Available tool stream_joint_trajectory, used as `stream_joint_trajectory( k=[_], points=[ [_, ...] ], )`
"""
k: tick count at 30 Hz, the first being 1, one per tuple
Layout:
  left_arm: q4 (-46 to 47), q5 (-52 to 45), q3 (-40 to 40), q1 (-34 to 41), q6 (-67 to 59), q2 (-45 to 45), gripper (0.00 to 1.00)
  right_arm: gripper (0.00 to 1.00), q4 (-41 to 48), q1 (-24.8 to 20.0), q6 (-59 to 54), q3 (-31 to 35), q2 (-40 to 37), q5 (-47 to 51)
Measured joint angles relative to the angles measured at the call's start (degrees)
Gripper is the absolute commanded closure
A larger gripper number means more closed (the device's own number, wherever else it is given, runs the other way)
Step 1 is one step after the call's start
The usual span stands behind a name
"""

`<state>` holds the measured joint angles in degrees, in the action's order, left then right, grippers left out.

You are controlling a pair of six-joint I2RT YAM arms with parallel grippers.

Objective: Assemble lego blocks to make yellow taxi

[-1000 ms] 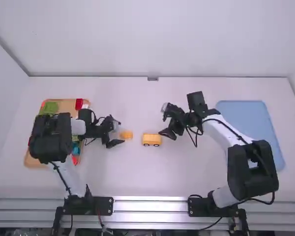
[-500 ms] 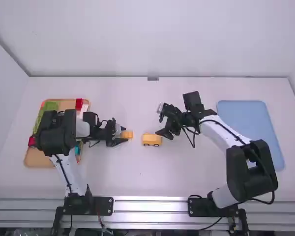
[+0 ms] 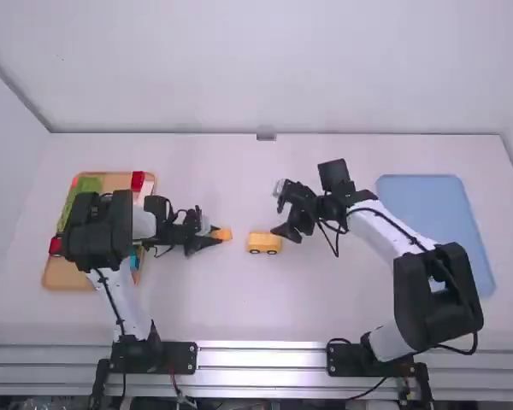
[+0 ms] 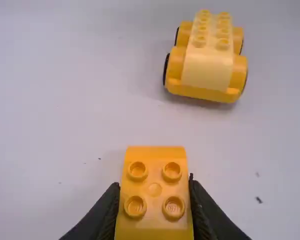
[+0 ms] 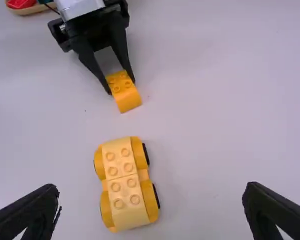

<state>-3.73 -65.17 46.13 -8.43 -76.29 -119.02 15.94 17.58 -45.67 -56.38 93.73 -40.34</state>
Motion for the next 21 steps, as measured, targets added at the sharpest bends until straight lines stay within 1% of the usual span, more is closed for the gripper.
stream_joint_trajectory(
  k=[2, 4, 6, 8, 10, 11, 12, 14, 18, 19, 21],
  points=[
    [2.6, -0.31, -0.04, 0.04, 0.02, 1.75, 0.89, 0.02, 2.32, -0.52, -1.05, 0.0, 0.0, 0.66],
    [3.98, -0.42, -0.15, 0.04, 0.0, 3.87, 0.89, 0.02, 2.32, -1.22, -1.81, 0.39, 0.0, 0.04],
    [6.56, -0.46, -0.22, 0.55, 0.02, 8.85, 0.87, 0.02, -1.05, -3.04, -2.95, 2.58, -0.07, -1.51],
    [8.04, -0.48, -0.22, 1.51, 0.04, 12.33, 0.87, 0.02, -7.56, -4.42, -2.69, 5.9, -0.07, -2.99],
    [9.27, -0.92, -0.22, 3.54, 0.17, 15.37, 0.87, 0.02, -15.74, -5.6, -2.71, 10.8, -0.07, -4.94],
    [9.29, -1.14, -0.22, 4.76, 0.17, 16.15, 0.86, 0.02, -21.73, -5.92, -2.47, 13.97, -0.07, -6.21],
    [9.27, -1.18, -0.22, 5.05, 0.17, 16.28, 0.86, 0.02, -22.88, -5.92, -2.49, 14.73, -0.07, -6.62],
    [8.85, -1.27, -0.22, 8.02, 0.17, 16.57, 0.86, 0.02, -33.68, -5.53, -2.47, 21.84, -0.07, -9.05],
    [7.78, -1.25, -0.22, 11.89, 0.2, 16.57, 0.86, 0.02, -48.11, -3.67, -1.88, 30.01, 1.33, -11.26],
    [7.61, -1.25, -0.22, 12.24, 0.2, 16.57, 0.85, 0.02, -49.05, -3.45, -1.75, 30.47, 1.77, -11.63],
    [6.51, -1.27, -0.22, 14.01, 0.22, 16.57, 0.85, 0.02, -55.19, -3.1, 0.52, 31.34, 5.35, -12.39]
  ],
)
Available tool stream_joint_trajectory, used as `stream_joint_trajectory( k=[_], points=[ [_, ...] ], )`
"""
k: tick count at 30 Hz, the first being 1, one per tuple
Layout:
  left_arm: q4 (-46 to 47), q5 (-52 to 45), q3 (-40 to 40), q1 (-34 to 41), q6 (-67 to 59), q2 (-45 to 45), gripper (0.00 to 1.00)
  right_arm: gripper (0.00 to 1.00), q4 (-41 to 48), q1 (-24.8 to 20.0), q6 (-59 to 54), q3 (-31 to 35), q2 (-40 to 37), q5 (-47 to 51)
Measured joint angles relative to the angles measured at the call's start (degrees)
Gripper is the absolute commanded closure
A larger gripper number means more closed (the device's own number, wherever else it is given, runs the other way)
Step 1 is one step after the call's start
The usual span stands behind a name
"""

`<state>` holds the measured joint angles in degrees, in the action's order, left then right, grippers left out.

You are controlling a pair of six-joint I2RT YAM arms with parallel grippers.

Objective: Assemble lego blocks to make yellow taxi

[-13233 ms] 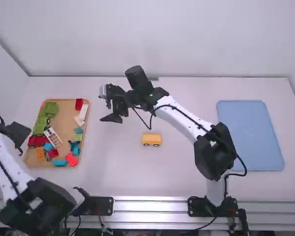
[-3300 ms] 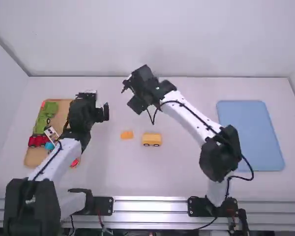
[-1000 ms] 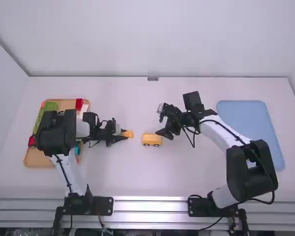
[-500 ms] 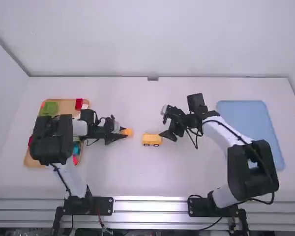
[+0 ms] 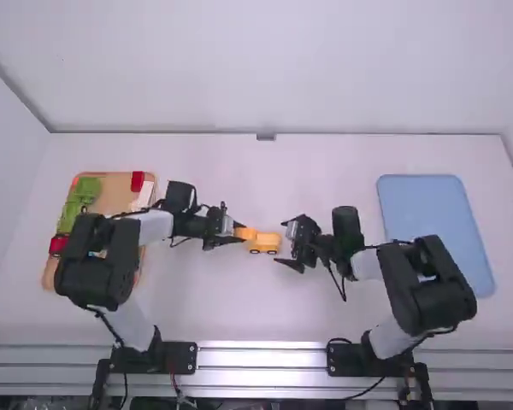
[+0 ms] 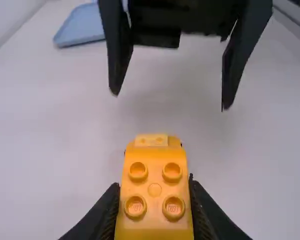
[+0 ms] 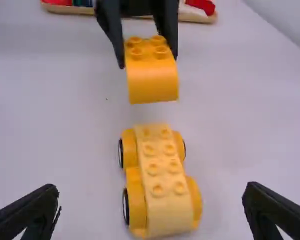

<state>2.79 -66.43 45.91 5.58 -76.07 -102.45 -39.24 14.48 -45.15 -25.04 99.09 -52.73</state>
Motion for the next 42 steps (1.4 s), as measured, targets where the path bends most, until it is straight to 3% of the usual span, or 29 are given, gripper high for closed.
stream_joint_trajectory(
  k=[3, 8, 13, 20, 28, 42],
  points=[
    [-2.05, 0.07, 0.0, 1.49, 1.33, 0.0, 0.85, 0.02, -2.64, -0.28, 1.33, -1.03, 5.11, -1.31],
    [-5.6, 1.64, 0.0, 3.3, 6.27, -0.02, 0.86, 0.02, -2.71, -0.28, -0.17, -8.66, 16.85, -8.81],
    [-5.7, 2.23, 0.0, 4.72, 8.02, 0.0, 0.87, 0.02, -2.8, 0.24, -0.9, -14.29, 21.51, -12.76],
    [-8.68, 3.69, 0.0, 5.84, 10.16, -0.24, 0.88, 0.0, -2.27, 1.18, -1.4, -16.28, 24.02, -12.5],
    [-15.21, 3.69, 0.0, 5.9, 16.28, -4.79, 0.87, 0.07, -2.03, 4.0, -3.87, -15.8, 24.24, -8.04],
    [-15.13, 3.67, -0.02, 6.45, 17.84, -5.22, 0.87, 0.09, 0.76, 2.16, -4.5, -15.8, 25.05, -6.95]
  ],
)
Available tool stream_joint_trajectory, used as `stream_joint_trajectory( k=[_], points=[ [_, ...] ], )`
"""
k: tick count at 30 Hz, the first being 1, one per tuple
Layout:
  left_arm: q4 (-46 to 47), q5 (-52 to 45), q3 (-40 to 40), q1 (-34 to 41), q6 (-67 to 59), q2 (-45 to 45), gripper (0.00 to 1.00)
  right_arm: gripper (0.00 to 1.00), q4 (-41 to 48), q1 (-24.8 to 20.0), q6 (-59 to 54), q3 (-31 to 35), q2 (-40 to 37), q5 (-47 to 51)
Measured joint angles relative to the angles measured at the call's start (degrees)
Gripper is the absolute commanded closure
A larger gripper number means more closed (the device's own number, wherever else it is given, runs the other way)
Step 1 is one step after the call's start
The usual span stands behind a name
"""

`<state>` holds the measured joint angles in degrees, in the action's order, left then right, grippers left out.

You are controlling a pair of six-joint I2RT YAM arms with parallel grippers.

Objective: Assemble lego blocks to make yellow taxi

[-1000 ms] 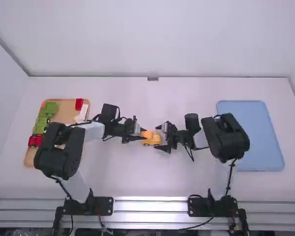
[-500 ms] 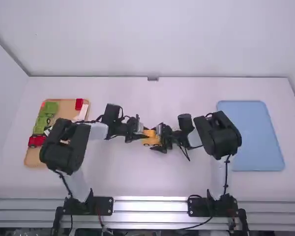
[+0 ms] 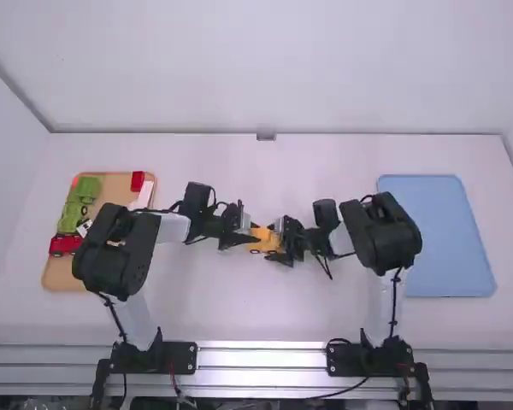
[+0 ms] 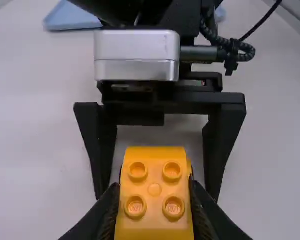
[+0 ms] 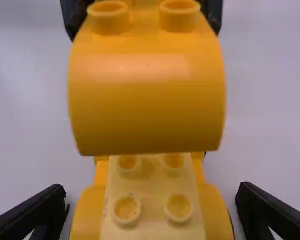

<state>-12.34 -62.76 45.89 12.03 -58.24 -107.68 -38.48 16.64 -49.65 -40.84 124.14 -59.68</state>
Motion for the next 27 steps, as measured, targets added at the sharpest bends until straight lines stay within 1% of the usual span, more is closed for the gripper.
stream_joint_trajectory(
  k=[3, 7, 10, 14, 15, 17, 18, 19, 21, 27],
  points=[
    [-0.24, -0.02, 0.0, 0.35, 0.17, 0.0, 0.86, 0.09, -1.51, 0.0, -0.02, 0.0, 0.35, -0.24],
    [-0.15, 0.02, 0.0, 0.35, 0.2, 0.0, 0.87, 0.13, -0.72, 0.02, 0.0, 0.0, 0.35, 0.02],
    [0.79, 0.02, 0.0, 0.37, 0.22, 0.0, 0.89, 0.21, -0.37, 0.24, -0.94, 0.0, 0.35, -0.46],
    [1.14, 0.24, 0.0, 0.52, 0.2, 0.0, 0.89, 0.26, -0.26, 0.22, -1.75, -0.02, 0.37, -0.68],
    [0.96, 0.26, 0.0, 0.57, 0.2, 0.0, 0.89, 0.29, -0.22, 0.22, -1.88, -0.02, 0.37, -0.74],
    [-0.42, 0.24, 0.02, 0.57, 0.17, -0.26, 0.9, 0.4, -0.2, 0.2, -2.16, -0.02, 0.35, -0.72],
    [-0.42, 0.24, 0.02, 0.57, 0.17, -0.26, 0.9, 0.4, -0.2, 0.2, -2.16, -0.02, 0.35, -0.72],
    [-0.9, 0.24, 0.02, 0.57, 0.2, -0.76, 0.9, 0.48, -0.22, 0.17, -2.21, -0.02, 0.37, -0.81],
    [-1.84, 0.28, 0.0, 0.59, 0.48, -2.12, 0.9, 0.55, -0.31, 0.15, -2.23, -0.02, 0.35, -0.98],
    [-4.24, 0.26, 0.0, 0.61, 1.79, -3.02, 0.9, 0.56, -0.26, 0.17, -2.36, -0.02, 0.35, -0.98]
  ],
)
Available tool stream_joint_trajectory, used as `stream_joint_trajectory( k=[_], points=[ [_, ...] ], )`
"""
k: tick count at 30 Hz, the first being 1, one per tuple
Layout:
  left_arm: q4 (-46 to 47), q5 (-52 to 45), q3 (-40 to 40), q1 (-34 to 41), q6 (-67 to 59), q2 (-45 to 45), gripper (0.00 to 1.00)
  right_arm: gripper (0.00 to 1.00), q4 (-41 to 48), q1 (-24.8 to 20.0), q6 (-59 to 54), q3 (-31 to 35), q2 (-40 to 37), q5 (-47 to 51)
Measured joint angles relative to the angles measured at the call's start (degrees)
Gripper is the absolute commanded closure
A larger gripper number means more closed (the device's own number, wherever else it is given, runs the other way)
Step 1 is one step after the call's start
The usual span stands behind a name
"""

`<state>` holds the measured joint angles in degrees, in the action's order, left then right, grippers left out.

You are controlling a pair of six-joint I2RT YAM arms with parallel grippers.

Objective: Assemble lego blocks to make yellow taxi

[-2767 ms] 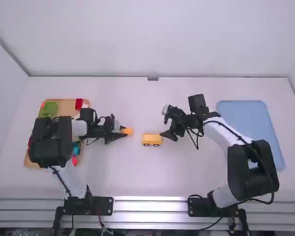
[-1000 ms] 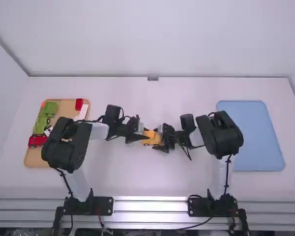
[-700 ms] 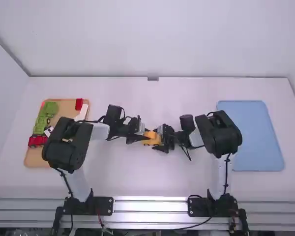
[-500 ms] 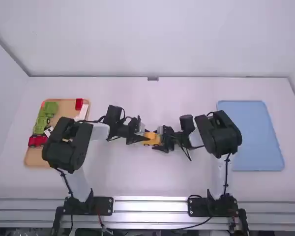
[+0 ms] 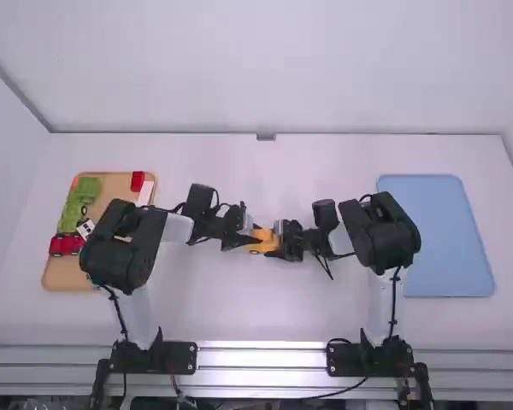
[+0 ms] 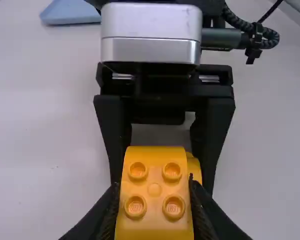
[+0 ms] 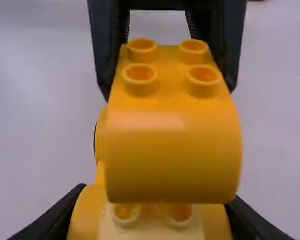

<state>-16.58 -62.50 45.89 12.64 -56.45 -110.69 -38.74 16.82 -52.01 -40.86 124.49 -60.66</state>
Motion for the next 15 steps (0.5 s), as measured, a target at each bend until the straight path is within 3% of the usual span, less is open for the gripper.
stream_joint_trajectory(
  k=[15],
  points=[
    [0.15, 0.15, 0.02, 0.15, 0.13, -0.09, 0.91, 0.57, 0.09, 0.0, 0.0, 0.0, 0.02, -0.02]
  ],
)
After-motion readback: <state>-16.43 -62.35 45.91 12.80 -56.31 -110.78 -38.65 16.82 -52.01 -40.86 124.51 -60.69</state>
